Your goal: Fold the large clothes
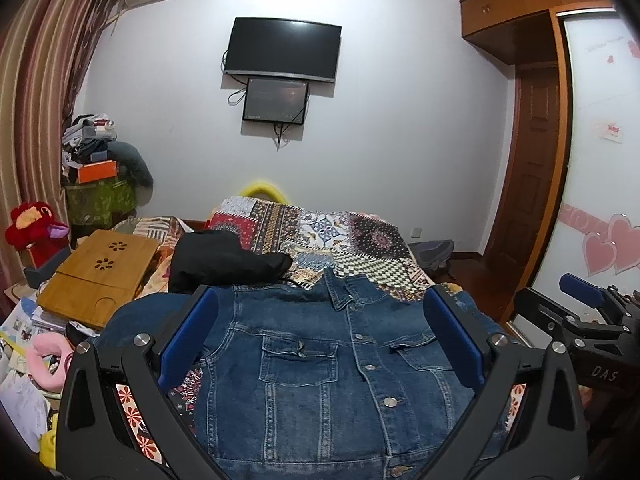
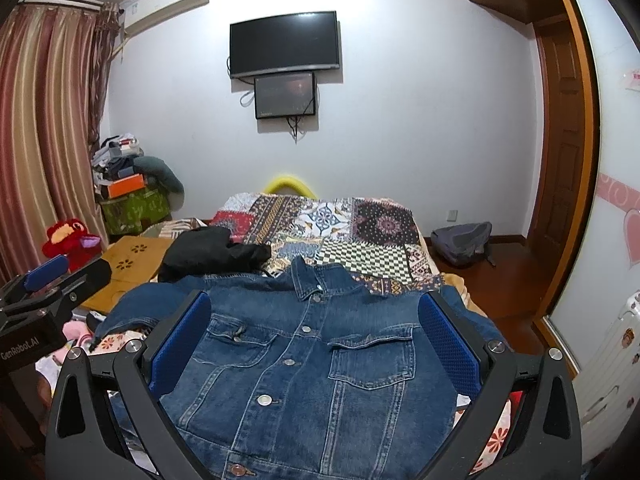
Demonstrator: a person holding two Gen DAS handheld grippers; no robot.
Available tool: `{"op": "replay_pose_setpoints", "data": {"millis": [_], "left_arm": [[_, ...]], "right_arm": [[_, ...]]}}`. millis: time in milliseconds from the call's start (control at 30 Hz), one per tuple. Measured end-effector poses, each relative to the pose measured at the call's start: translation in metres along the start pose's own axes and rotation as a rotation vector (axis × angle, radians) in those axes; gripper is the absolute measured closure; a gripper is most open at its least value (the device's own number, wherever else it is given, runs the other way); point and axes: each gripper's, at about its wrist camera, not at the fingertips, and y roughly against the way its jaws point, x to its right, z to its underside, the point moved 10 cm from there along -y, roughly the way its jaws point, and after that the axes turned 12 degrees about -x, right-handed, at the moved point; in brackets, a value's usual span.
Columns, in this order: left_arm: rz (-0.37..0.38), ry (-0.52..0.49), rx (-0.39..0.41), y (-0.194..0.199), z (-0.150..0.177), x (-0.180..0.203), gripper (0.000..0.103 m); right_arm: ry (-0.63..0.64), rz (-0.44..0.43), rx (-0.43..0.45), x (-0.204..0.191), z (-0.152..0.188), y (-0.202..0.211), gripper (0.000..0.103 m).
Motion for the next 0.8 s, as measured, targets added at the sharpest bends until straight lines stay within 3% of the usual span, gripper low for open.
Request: {"op": "replay_pose_setpoints", "data": {"millis": [433, 800], "left_arm": [[-0.127, 0.104, -0.061, -0.056, -0.021, -0.08, 0.0], [-0.292, 0.308, -0.147, -0.109, -0.022, -0.22, 0.0]], "right_arm": [[-0.006, 0.051, -0.096, 0.014, -0.016, -0.061, 0.0], [-0.064, 0.097, -0.221, 0.035, -0.016, -0.119, 0.0]]}}
